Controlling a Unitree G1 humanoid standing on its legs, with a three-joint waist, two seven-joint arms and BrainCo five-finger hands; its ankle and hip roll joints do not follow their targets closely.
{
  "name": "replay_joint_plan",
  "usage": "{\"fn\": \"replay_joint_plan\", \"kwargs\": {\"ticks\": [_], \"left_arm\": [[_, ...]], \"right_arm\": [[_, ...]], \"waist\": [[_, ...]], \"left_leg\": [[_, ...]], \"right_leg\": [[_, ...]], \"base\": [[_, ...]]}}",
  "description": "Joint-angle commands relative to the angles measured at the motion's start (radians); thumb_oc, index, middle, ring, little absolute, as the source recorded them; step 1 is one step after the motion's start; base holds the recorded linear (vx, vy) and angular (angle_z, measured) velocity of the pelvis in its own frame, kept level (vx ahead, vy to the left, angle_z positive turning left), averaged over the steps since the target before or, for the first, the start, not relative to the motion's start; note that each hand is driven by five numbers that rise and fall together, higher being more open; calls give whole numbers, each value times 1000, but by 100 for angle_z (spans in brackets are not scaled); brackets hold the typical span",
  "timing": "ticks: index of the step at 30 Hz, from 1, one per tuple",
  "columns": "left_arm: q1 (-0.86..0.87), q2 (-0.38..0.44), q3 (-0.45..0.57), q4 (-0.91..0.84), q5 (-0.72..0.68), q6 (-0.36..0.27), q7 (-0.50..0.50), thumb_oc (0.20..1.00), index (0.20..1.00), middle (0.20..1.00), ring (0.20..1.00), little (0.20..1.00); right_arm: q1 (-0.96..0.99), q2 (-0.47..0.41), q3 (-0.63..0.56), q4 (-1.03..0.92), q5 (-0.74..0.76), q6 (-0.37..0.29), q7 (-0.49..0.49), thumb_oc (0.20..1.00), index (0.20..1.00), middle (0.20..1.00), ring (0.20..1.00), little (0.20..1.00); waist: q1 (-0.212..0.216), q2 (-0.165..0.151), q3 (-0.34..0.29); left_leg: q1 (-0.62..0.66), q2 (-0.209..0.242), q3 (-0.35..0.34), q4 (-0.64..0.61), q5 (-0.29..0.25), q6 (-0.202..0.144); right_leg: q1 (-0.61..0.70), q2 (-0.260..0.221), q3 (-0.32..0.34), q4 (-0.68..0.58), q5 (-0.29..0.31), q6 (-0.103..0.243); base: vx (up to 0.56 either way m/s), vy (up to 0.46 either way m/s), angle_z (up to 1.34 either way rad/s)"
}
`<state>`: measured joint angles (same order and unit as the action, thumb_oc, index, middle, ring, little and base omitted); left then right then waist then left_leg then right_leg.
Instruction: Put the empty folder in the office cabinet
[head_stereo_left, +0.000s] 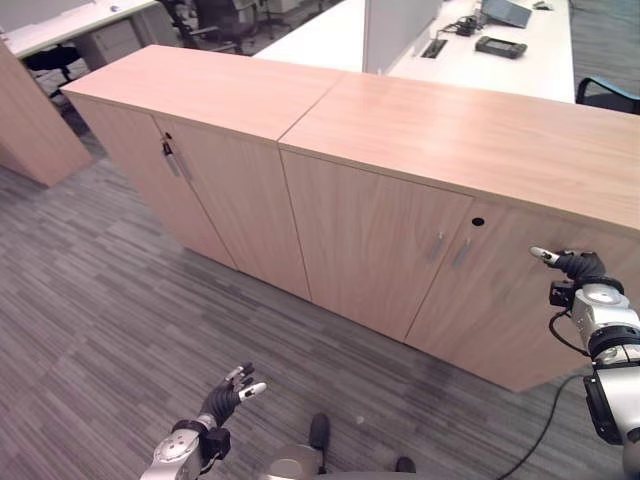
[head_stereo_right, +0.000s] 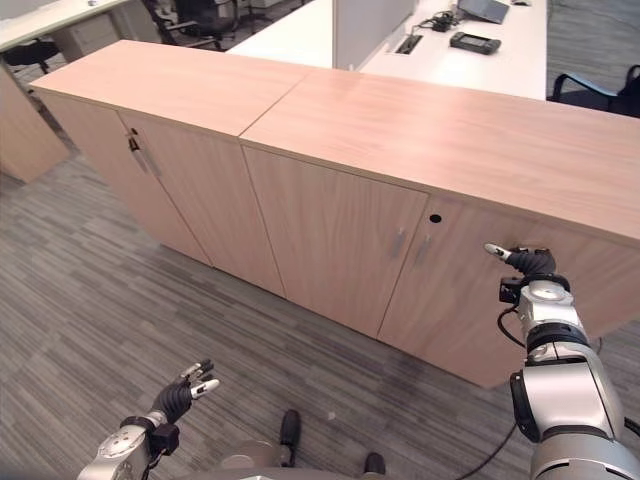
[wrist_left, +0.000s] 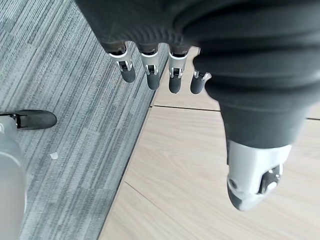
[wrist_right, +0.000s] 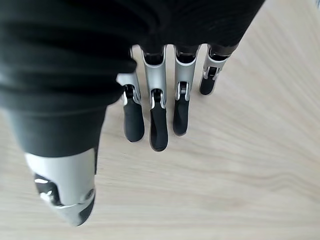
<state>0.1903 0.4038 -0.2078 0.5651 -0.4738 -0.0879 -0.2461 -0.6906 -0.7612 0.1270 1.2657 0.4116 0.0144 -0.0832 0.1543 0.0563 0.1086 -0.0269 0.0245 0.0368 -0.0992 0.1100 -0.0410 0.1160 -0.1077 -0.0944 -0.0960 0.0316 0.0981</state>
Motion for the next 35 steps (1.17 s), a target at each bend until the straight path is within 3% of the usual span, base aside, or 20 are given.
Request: {"fn": "replay_joint_plan", "kwargs": {"ticks": [1, 4, 7, 10, 12, 17, 26, 35], "left_arm": [[-55, 34, -53, -33, -23, -37, -5, 1000, 1000, 1000, 1000, 1000], [-52, 22, -56, -28, -20, -37, -3, 1000, 1000, 1000, 1000, 1000], [-49, 1, -46, -16, -12, -43, 22, 1000, 1000, 1000, 1000, 1000], [-37, -29, 10, -12, 5, -49, 60, 1000, 1000, 1000, 1000, 1000], [-25, -67, 65, -12, 56, -53, 83, 1000, 1000, 1000, 1000, 1000], [-22, -83, 83, 17, 114, -54, 90, 1000, 1000, 1000, 1000, 1000], [-70, -95, 65, 157, 228, -57, 129, 1000, 1000, 1000, 1000, 1000], [-85, -98, 68, 191, 222, -63, 146, 1000, 1000, 1000, 1000, 1000]], "right_arm": [[-178, -40, 73, -23, -4, -79, 9, 1000, 1000, 1000, 1000, 1000], [-159, -34, 68, -21, 1, -82, 8, 1000, 1000, 1000, 1000, 1000], [-61, 44, 25, -130, 71, -108, -6, 1000, 1000, 1000, 1000, 1000], [181, 177, -18, -419, 55, -138, -14, 1000, 1000, 1000, 1000, 1000], [513, 304, -93, -644, -46, -144, 4, 1000, 1000, 1000, 1000, 1000], [689, 391, -94, -681, -114, -132, 41, 1000, 1000, 1000, 1000, 1000], [766, 416, -1, -653, -264, -104, 80, 1000, 1000, 1000, 1000, 1000], [744, 433, 32, -599, -255, -97, 91, 1000, 1000, 1000, 1000, 1000]], "waist": [[49, -50, -25], [45, -44, -27], [23, -36, -26], [-14, -26, -21], [-58, -19, -21], [-101, -14, -23], [-165, -24, -17], [-172, -31, -24]], "left_leg": [[70, 54, -48, 29, -89, -58], [75, 60, -51, 27, -87, -63], [81, 67, -40, 25, -86, -65], [87, 75, -18, 24, -88, -65], [100, 78, -1, 25, -97, -62], [114, 79, 14, 27, -107, -60], [146, 83, 105, 31, -127, -51], [178, 84, 154, 31, -143, -46]], "right_leg": [[10, -43, -42, 25, -68, 69], [19, -36, -50, 19, -74, 65], [15, -27, -38, 13, -73, 58], [6, -23, -18, 13, -70, 55], [5, -22, -3, 19, -76, 52], [-1, -25, 16, 25, -75, 52], [-43, -27, 101, 46, -57, 62], [-49, -34, 121, 58, -52, 66]], "base": [[5, -41, -3], [14, -57, -5], [0, 0, 0], [16, -1, -14], [51, -14, -38], [18, -4, -11], [-4, 16, -34], [14, 20, -21]]}}
